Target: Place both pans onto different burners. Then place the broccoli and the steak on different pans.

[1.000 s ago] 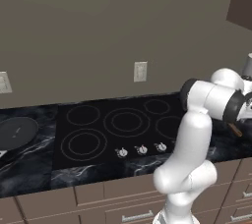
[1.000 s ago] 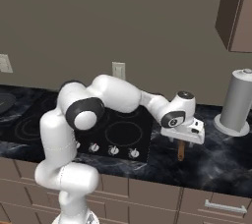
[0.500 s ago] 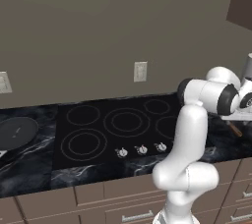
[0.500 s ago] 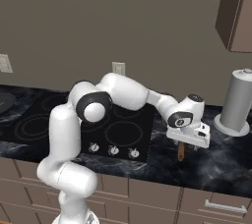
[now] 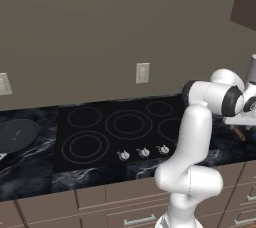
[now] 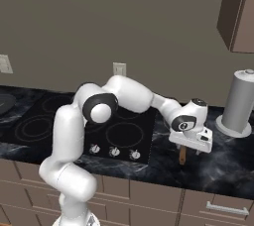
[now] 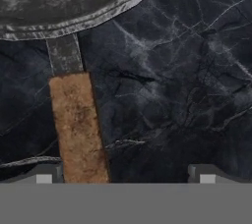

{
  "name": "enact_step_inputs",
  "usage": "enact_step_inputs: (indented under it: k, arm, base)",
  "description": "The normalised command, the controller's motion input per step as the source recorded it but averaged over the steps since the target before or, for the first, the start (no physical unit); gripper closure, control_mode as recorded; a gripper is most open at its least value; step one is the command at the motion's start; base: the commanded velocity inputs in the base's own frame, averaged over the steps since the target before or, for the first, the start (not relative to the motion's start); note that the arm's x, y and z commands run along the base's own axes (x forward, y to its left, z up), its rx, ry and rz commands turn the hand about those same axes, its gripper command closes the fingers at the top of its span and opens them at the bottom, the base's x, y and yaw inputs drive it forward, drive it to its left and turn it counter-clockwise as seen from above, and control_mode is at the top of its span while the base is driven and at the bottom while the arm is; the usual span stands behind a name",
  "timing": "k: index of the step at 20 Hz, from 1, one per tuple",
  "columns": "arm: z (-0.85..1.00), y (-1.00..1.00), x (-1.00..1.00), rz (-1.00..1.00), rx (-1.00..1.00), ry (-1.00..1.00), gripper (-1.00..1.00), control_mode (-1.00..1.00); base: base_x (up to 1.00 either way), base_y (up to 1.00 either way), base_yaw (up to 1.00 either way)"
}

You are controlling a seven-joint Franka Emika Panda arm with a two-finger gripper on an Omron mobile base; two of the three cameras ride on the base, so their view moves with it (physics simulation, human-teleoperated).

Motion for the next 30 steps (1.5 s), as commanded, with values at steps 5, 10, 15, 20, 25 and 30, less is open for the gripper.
enact_step_inputs:
  k: [5, 10, 15, 20, 25, 30]
  arm:
    - [-0.26, 0.06, 0.0, 0.0, 0.0, 0.0, -1.0, -1.0]
    - [-0.07, 0.05, 0.0, 0.0, 0.0, 0.0, -1.0, -1.0]
    - [-0.07, 0.01, 0.0, 0.0, 0.0, 0.0, -1.0, -1.0]
    - [-0.02, 0.0, 0.0, 0.0, 0.0, 0.0, 1.0, -1.0]
    - [0.0, 0.0, 0.0, 0.0, 0.0, 0.0, 1.0, -1.0]
    - [0.31, 0.14, -0.07, 0.02, -0.01, -0.04, 1.0, -1.0]
  base:
    - [0.0, 0.0, 0.0]
    - [0.0, 0.0, 0.0]
    - [0.0, 0.0, 0.0]
    - [0.0, 0.0, 0.0]
    - [0.0, 0.0, 0.0]
    - [0.0, 0.0, 0.0]
